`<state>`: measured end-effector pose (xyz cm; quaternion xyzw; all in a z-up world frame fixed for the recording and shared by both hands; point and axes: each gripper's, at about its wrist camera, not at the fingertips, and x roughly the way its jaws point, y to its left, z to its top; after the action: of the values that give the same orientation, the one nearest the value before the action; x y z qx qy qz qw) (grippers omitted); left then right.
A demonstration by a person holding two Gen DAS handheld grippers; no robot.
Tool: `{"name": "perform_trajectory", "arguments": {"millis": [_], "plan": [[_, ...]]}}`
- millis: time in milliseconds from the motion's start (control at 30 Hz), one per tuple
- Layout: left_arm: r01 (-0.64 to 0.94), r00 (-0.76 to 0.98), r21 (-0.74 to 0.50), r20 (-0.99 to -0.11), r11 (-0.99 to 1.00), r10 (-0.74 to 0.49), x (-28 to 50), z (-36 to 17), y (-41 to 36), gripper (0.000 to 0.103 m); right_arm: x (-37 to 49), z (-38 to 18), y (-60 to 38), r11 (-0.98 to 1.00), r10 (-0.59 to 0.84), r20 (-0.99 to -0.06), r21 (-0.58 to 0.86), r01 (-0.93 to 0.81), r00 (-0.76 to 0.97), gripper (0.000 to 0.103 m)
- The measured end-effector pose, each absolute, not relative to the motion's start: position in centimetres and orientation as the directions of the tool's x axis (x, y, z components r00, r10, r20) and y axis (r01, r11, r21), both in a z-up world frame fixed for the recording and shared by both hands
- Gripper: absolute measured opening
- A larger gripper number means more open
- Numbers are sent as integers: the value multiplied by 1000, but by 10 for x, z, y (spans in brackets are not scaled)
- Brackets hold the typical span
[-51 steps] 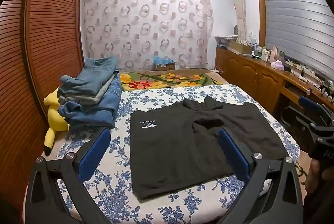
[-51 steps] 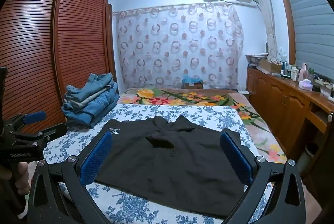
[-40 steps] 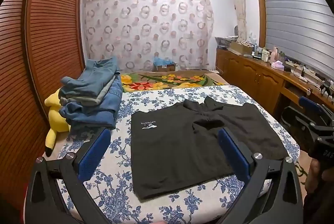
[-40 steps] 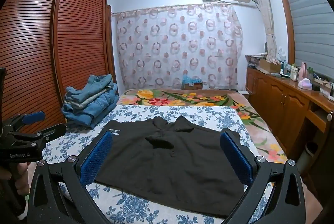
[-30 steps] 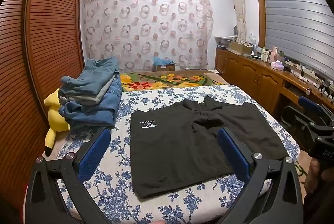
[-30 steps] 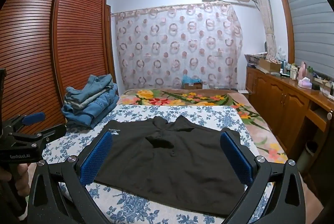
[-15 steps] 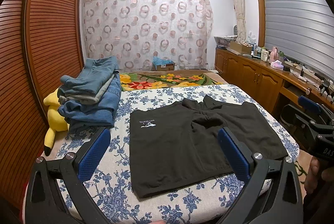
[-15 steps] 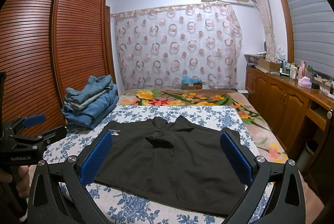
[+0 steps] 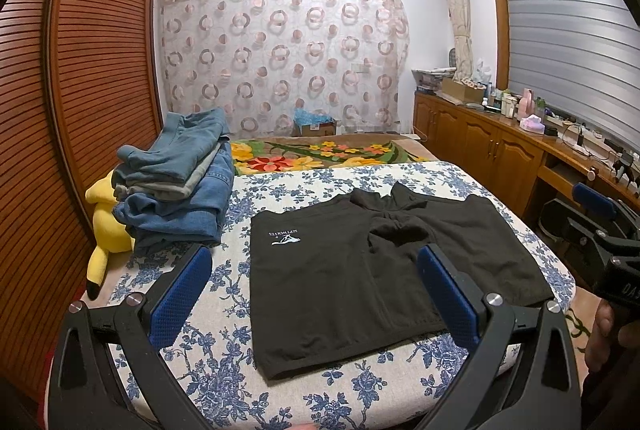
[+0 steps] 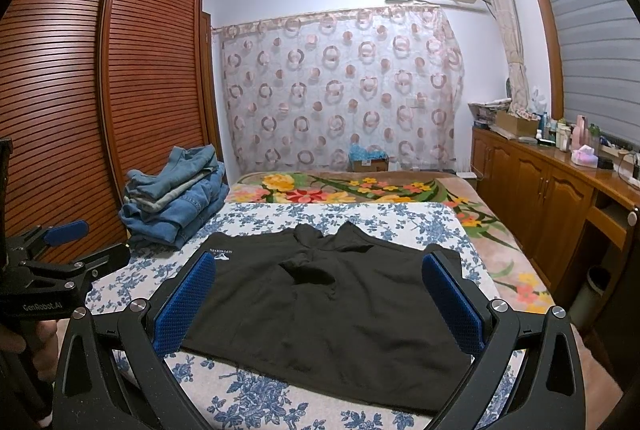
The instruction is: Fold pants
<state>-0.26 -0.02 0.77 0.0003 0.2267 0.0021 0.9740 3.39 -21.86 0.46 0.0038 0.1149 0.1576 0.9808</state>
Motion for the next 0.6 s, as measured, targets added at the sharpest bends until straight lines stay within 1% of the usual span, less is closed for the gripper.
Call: {"name": "perform_trajectory", "arguments": {"millis": [600], "plan": [[-4, 898, 5, -440, 1000, 6, -3, 8, -1, 103, 33, 4, -218, 951, 310, -221, 47, -307, 925, 103]]}}
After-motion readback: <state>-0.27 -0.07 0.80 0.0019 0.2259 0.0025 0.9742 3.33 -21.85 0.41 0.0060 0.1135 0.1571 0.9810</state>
